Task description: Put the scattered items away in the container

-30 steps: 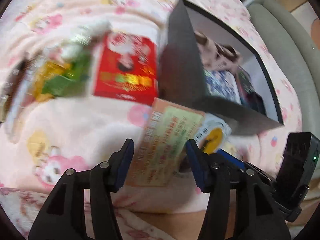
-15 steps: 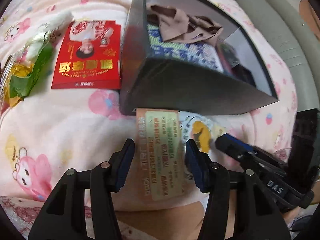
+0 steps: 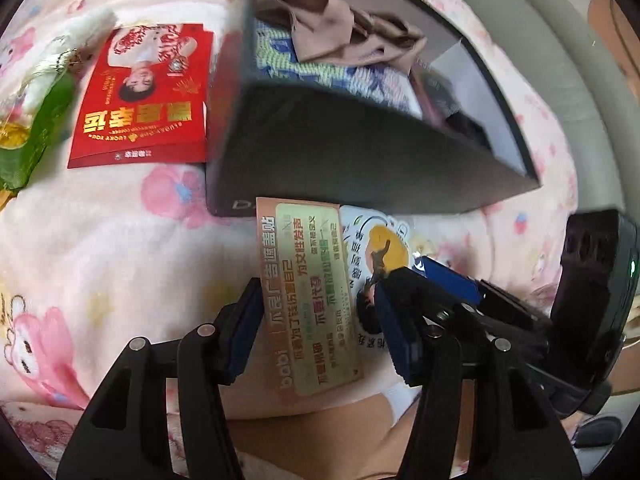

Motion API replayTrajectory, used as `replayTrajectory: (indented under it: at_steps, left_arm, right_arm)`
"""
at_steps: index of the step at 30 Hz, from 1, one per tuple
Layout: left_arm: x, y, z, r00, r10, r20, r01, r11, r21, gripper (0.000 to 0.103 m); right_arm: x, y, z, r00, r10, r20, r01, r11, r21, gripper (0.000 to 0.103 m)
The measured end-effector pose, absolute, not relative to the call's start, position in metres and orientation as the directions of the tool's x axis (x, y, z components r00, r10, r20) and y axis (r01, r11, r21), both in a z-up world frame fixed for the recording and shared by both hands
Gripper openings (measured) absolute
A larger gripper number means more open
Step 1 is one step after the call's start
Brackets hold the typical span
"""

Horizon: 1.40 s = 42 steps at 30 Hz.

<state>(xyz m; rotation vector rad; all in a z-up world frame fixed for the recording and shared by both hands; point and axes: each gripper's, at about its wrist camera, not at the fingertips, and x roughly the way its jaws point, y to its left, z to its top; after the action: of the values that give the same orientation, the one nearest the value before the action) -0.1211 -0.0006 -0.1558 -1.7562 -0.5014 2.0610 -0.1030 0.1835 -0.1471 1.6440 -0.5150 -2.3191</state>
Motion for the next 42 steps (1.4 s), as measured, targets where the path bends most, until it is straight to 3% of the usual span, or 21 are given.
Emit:
replayTrajectory:
  at_steps: [3, 11, 17, 24, 31, 35, 40, 42]
  left_arm:
    - [-0.12, -0.009, -0.157, -0.16, 0.498, -0.852, -0.029, -0.866, -0.5, 0.056]
    - [-0.126, -0.006, -0.161, -0.151, 0.405, -0.902, -0.02, -0.913, -0.407, 0.056]
    - [-0.126, -0.013, -0.153, -0.178, 0.5, -0.847, -0.033, -0.864, -0.503, 0.054]
    - [-0.129, -0.017, -0.165, -0.158, 0.424, -0.892, 0.022, -0.902, -0.432, 0.054]
    - [-0.128, -0.015, -0.167, -0.137, 0.433, -0.891, -0.003, -0.899, -0.437, 0.054]
    - [-0.126, -0.008, -0.152, -0.179, 0.456, -0.872, -0.014, -0.887, -0.461, 0.028]
    - [-0.117, 0.004, -0.101, -0.26, 0.541, -0.8, -0.127, -0.84, -0.527, 0.024]
    - [-0.124, 0.02, -0.083, -0.302, 0.538, -0.787, -0.166, -0.843, -0.512, 0.024]
  right_arm:
    - [-0.098, 0.191, -0.138, -0.379, -0.425, -0.822, -0.002, -0.888, 0.46, 0.044]
    - [-0.106, 0.188, -0.153, -0.332, -0.388, -0.86, -0.066, -0.9, 0.431, 0.044]
    - [-0.102, 0.188, -0.141, -0.37, -0.444, -0.816, -0.022, -0.874, 0.486, 0.042]
    - [-0.097, 0.193, -0.146, -0.359, -0.428, -0.83, -0.088, -0.869, 0.486, 0.042]
    - [-0.097, 0.173, -0.141, -0.338, -0.47, -0.816, 0.003, -0.867, 0.498, 0.037]
    - [-0.093, 0.174, -0.134, -0.348, -0.483, -0.804, 0.021, -0.861, 0.508, 0.022]
    - [-0.078, 0.171, -0.081, -0.382, -0.548, -0.744, 0.164, -0.832, 0.529, 0.02]
    - [-0.079, 0.169, -0.057, -0.429, -0.511, -0.745, 0.206, -0.858, 0.47, 0.02]
